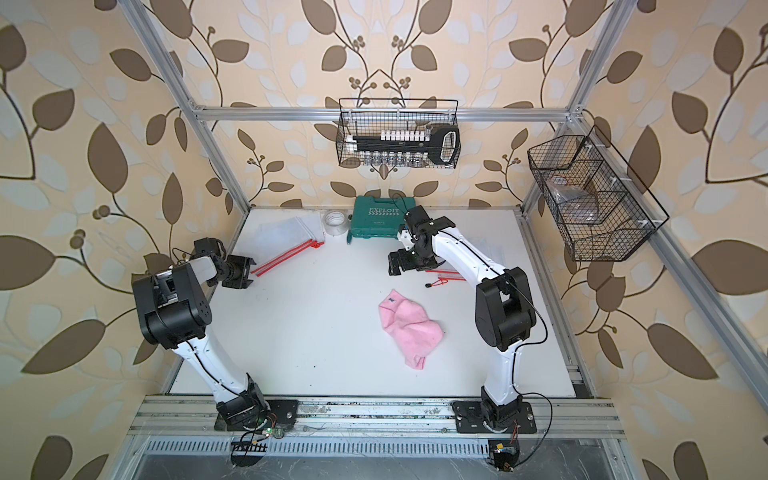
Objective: Wipe the document bag
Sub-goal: Move the document bag.
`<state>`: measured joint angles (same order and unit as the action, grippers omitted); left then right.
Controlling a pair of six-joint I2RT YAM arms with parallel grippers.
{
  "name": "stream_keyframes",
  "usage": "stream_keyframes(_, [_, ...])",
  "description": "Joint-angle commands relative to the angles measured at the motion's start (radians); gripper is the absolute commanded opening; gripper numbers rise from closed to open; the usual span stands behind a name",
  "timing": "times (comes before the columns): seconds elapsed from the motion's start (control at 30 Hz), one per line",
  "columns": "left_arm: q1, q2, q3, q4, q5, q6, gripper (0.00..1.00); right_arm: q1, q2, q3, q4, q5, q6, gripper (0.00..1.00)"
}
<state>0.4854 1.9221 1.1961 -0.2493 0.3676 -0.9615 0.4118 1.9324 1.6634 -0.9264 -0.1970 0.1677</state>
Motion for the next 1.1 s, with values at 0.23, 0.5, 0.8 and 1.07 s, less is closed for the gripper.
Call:
stream_keyframes(0.23, [0.002, 0.013, 0.057, 0.005, -0.039, 0.057, 0.42, -0.002, 0.032, 0.003, 0.008, -0.039, 0.008, 0.98])
stream_keyframes(0.5, [0.002, 0.032, 0.068, 0.036, -0.02, 0.072, 0.27, 0.002, 0.039, 0.006, 0.013, -0.047, 0.01, 0.98])
stream_keyframes(0.8, [0.001, 0.046, 0.056, 0.044, -0.007, 0.078, 0.39, 0.006, 0.046, 0.001, 0.017, -0.048, 0.01, 0.98])
stream_keyframes(1.07, [-0.005, 0.073, 0.054, 0.065, -0.023, 0.073, 0.36, 0.01, 0.05, -0.001, 0.02, -0.048, 0.01, 0.98])
